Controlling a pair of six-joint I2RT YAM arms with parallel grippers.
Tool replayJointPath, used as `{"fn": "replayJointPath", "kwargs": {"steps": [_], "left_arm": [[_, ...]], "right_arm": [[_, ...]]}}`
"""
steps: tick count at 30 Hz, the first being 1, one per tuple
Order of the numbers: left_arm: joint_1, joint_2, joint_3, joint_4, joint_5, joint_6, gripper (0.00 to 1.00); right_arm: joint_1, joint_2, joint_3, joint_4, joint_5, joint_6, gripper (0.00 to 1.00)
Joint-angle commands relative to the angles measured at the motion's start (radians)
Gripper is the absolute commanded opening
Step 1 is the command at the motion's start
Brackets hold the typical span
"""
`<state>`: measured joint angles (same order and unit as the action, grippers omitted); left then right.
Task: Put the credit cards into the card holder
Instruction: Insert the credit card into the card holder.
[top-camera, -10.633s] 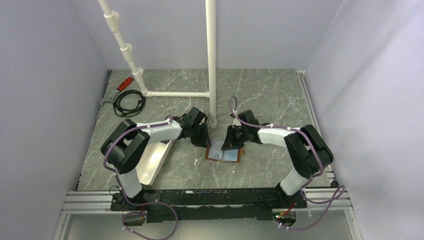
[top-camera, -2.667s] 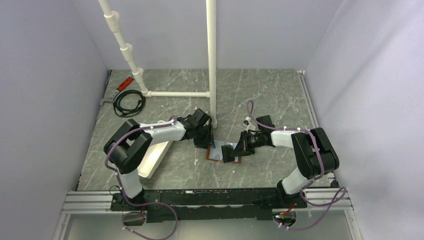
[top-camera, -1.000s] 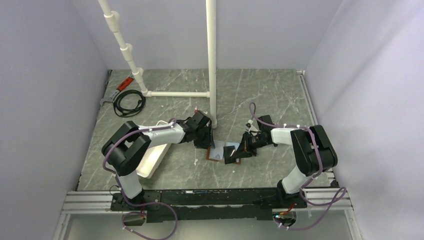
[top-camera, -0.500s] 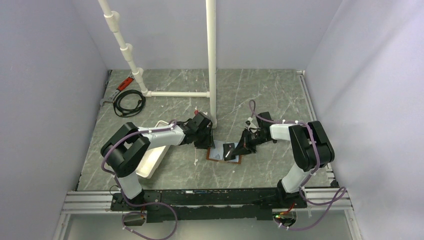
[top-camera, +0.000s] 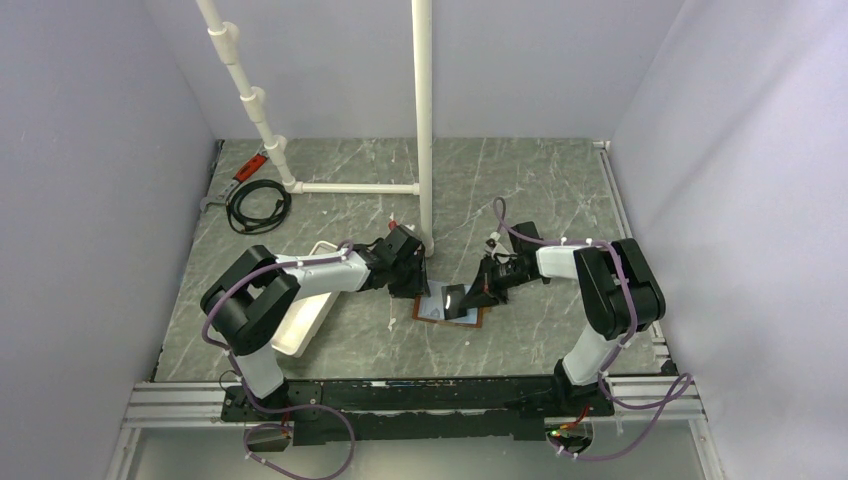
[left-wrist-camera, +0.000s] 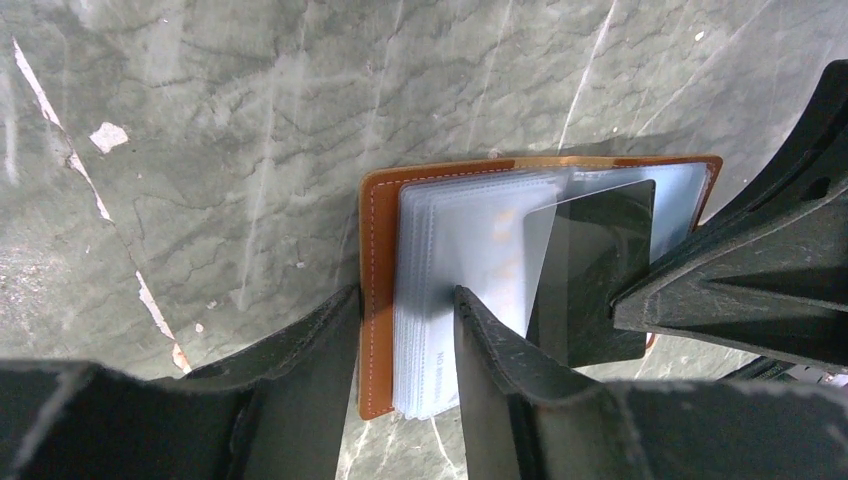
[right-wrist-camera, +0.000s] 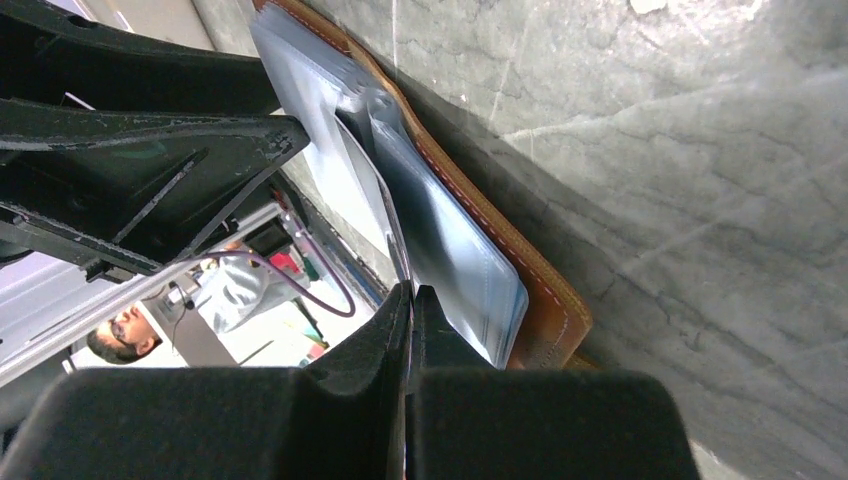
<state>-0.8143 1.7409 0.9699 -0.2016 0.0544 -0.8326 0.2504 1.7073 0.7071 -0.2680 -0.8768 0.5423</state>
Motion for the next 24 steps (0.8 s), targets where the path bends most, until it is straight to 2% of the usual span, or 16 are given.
{"fn": "replayJointPath", "kwargs": {"steps": [1, 9, 24], "left_arm": [[-0.029, 0.045, -0.059, -0.11, 0.01, 0.007, 0.47], [-0.006, 0.041, -0.085, -0.07, 0.084, -0.014, 0.45], [-0.006, 0.033, -0.12, -0.016, 0.127, -0.054, 0.44]], "right_arm": [[0.006, -0.01, 0.009, 0.013, 0.051, -0.031, 0.0], [0.006, -0.02, -0.058, 0.205, 0.032, 0.037, 0.0], [0.016, -0.063, -0.161, 0.405, 0.058, 0.162, 0.0]]}}
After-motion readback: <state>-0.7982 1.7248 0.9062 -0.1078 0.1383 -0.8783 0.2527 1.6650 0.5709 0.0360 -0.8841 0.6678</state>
